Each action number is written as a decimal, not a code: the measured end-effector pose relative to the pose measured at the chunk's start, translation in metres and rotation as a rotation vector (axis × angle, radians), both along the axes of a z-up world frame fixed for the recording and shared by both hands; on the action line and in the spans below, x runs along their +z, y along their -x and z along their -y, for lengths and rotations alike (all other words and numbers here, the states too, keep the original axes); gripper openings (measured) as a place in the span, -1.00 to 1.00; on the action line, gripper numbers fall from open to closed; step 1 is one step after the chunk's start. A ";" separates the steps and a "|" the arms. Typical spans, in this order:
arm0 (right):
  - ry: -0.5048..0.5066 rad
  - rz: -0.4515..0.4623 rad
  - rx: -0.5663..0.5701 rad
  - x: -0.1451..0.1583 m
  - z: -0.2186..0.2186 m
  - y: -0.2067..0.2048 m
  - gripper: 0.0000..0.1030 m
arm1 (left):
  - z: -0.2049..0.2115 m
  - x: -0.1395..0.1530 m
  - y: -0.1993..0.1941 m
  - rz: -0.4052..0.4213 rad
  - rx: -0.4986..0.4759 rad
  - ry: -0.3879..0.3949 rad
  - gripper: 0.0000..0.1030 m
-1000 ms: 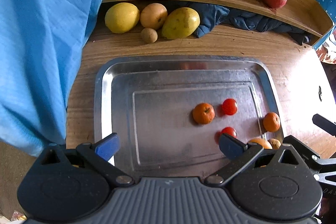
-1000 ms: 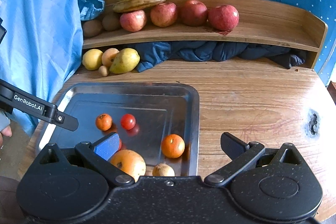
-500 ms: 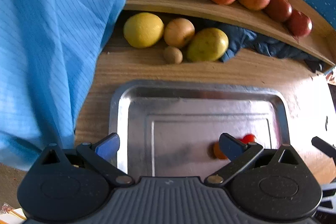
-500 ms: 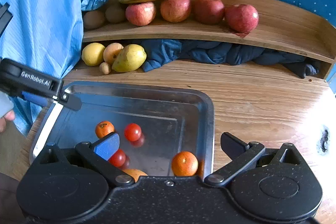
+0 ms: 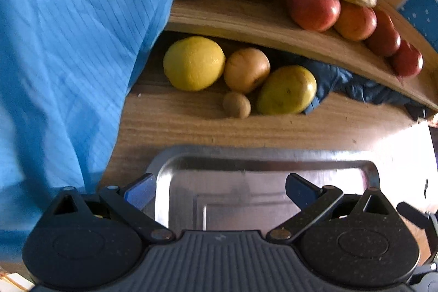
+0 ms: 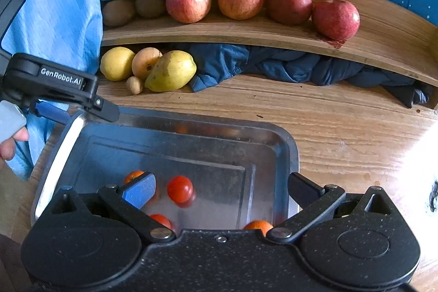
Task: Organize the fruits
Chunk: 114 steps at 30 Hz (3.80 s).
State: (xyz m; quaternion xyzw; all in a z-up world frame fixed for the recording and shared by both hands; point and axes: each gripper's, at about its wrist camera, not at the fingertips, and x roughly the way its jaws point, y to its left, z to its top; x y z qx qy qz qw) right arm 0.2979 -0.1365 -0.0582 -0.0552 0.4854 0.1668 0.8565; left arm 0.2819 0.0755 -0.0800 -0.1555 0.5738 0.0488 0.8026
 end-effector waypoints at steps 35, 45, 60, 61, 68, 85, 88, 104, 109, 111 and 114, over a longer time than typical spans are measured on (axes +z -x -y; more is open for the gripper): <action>0.126 0.112 0.306 -0.008 -0.079 -0.078 0.98 | -0.044 -0.016 -0.030 0.061 0.160 0.082 0.78; 0.140 0.135 0.416 -0.016 -0.097 -0.098 0.70 | -0.047 -0.017 -0.039 0.057 0.145 0.111 0.43; 0.164 0.144 0.502 -0.024 -0.113 -0.108 0.55 | -0.045 -0.019 -0.044 0.051 0.123 0.146 0.10; 0.168 0.148 0.508 -0.023 -0.112 -0.105 0.55 | -0.045 -0.019 -0.045 0.052 0.123 0.148 0.09; 0.188 0.152 0.544 -0.027 -0.121 -0.106 0.45 | -0.053 -0.013 -0.044 0.054 0.127 0.158 0.07; 0.166 0.146 0.552 -0.035 -0.124 -0.107 0.26 | -0.063 -0.010 -0.039 0.047 0.141 0.166 -0.02; 0.154 0.141 0.534 -0.035 -0.119 -0.105 0.23 | -0.064 -0.010 -0.040 0.047 0.140 0.166 -0.02; 0.144 0.128 0.510 -0.043 -0.113 -0.104 0.22 | -0.057 -0.013 -0.043 0.049 0.120 0.162 -0.28; 0.148 0.131 0.530 -0.047 -0.115 -0.105 0.24 | -0.058 -0.014 -0.042 0.046 0.130 0.159 -0.42; 0.146 0.136 0.530 -0.048 -0.113 -0.103 0.23 | -0.057 -0.014 -0.043 0.046 0.132 0.162 -0.46; 0.134 0.140 0.529 -0.048 -0.111 -0.101 0.21 | -0.056 -0.014 -0.042 0.045 0.130 0.163 -0.47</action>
